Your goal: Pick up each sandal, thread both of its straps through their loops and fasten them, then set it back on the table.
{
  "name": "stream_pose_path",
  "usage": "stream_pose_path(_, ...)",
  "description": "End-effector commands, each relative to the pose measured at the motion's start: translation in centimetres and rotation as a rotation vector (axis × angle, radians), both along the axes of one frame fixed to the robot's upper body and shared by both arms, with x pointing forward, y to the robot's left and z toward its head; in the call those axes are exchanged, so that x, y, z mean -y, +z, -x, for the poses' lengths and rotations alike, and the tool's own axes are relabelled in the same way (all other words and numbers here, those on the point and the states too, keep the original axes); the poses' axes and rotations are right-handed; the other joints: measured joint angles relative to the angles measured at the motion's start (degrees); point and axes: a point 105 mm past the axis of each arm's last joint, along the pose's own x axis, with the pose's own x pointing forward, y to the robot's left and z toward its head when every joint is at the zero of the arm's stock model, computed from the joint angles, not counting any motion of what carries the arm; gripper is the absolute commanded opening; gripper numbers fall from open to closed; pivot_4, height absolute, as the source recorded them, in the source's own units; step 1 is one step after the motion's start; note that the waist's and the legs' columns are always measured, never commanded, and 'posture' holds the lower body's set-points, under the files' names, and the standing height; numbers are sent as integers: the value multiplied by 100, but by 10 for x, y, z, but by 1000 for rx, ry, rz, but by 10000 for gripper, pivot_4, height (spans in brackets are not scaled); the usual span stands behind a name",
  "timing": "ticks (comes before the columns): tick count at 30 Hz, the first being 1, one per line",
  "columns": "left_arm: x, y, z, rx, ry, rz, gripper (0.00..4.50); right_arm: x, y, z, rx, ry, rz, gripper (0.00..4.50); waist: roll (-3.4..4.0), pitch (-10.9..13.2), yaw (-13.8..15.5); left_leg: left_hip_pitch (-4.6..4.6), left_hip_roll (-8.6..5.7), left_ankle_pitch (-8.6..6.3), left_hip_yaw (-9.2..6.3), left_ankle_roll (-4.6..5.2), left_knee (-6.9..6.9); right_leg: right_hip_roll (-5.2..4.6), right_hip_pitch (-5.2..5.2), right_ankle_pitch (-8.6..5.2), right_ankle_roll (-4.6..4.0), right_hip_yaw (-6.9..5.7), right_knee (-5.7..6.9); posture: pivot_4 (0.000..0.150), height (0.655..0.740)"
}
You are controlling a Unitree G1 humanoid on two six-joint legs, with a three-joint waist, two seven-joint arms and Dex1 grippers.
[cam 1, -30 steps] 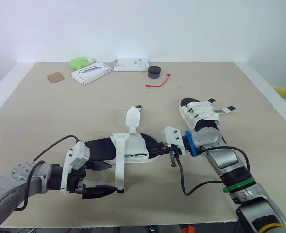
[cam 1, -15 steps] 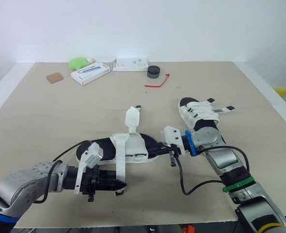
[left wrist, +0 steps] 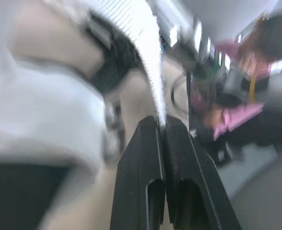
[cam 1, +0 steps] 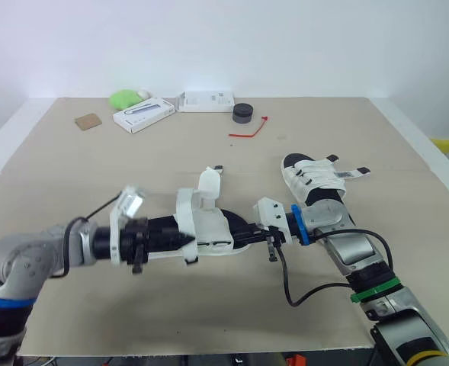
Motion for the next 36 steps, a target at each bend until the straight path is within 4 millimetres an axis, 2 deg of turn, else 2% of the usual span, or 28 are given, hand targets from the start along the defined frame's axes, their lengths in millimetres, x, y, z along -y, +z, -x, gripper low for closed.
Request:
stream_pose_path(1,-2,13,-11,8,32,53,1138,1,2,-1,17,2,11,0,0,0,-2,-1,-2,0,-8,0,0,-1,0,0,0,0,0,1500,7400)
stream_pose_path(6,2,4,-27,-11,48,37,1138,0,2,-1,20,-1,9,0,0,0,-1,-3,-8,1,-19,-2,0,-3,1,1,-2,-1,-1,1500,7400)
stream_pose_path(10,9,-4,-26,-39,9,34,1138,1,2,0,22,-7,7,0,0,0,-2,-5,-6,1,-22,-3,0,-1,1,1,-2,-1,-1,1500,7400)
stream_pose_path(16,15,-3,-17,-57,-57,36,1138,3,2,2,21,-14,8,0,0,0,-3,-6,-6,1,-26,-3,0,0,0,0,-1,-2,-1,1500,7400)
stream_pose_path(36,2,-21,-16,-67,-22,-49,1138,-1,1,4,13,-3,3,0,0,0,-3,-8,-5,1,-32,-3,0,1,0,-2,1,-4,-1,1500,7400)
